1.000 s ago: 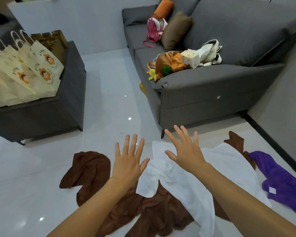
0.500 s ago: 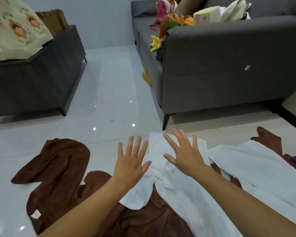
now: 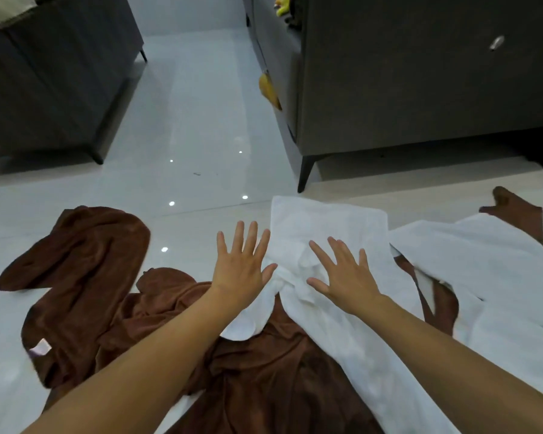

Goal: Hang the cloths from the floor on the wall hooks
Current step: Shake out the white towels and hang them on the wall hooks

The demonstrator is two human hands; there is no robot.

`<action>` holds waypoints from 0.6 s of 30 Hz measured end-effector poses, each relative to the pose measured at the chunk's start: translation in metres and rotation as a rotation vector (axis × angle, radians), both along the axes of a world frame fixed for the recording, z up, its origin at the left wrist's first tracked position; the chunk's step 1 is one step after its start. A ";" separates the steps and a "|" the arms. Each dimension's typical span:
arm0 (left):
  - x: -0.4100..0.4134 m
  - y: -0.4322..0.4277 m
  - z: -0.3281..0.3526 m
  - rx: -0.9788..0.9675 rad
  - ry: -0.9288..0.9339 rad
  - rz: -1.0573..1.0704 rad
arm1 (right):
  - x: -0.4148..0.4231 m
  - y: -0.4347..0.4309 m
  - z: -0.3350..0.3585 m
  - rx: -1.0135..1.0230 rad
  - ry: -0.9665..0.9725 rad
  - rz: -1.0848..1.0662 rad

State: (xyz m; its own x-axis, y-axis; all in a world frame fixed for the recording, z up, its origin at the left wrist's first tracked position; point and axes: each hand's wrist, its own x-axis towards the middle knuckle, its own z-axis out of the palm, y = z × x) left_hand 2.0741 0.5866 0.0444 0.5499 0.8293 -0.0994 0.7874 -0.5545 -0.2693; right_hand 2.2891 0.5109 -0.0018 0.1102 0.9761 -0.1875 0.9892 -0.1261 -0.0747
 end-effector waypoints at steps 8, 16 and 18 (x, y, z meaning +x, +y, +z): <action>0.004 0.000 -0.021 -0.033 0.027 -0.039 | 0.005 -0.004 -0.033 -0.142 0.244 -0.070; 0.010 -0.012 -0.041 -0.139 0.044 -0.105 | -0.004 -0.009 -0.051 -0.091 0.130 -0.024; 0.013 -0.014 -0.043 -0.160 0.047 -0.106 | -0.001 -0.008 -0.055 -0.050 0.108 -0.030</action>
State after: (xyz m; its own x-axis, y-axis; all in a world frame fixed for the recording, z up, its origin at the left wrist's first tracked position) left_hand 2.0871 0.5722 0.0009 0.6249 0.7385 -0.2533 0.7110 -0.6723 -0.2059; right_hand 2.2877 0.5032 -0.0572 0.1156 0.9618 -0.2482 0.9715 -0.1615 -0.1735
